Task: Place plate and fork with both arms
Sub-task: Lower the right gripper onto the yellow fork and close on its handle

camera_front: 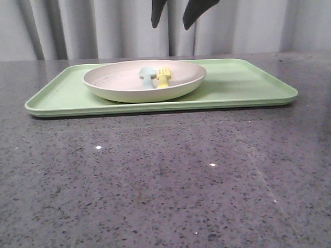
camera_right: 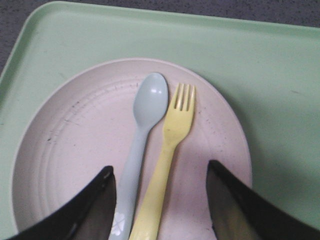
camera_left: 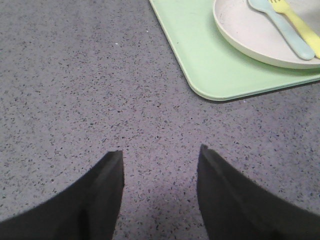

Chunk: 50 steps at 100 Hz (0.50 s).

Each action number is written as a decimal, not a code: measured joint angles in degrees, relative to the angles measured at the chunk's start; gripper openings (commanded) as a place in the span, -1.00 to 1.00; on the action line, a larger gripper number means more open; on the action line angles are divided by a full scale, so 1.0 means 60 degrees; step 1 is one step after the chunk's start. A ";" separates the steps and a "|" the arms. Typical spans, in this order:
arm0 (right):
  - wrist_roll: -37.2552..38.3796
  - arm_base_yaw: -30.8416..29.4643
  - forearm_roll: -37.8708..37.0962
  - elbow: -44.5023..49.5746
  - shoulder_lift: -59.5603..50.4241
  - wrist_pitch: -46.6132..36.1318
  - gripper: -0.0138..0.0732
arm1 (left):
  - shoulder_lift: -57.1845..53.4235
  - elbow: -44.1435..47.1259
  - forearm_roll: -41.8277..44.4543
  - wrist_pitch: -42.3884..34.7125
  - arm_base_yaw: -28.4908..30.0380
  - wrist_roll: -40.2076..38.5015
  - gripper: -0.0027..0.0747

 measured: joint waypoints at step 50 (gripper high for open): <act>0.1451 0.0521 -0.1418 -0.0240 0.1031 0.0319 0.27 | 0.0000 0.0000 0.0000 0.0000 0.0000 0.0000 -0.06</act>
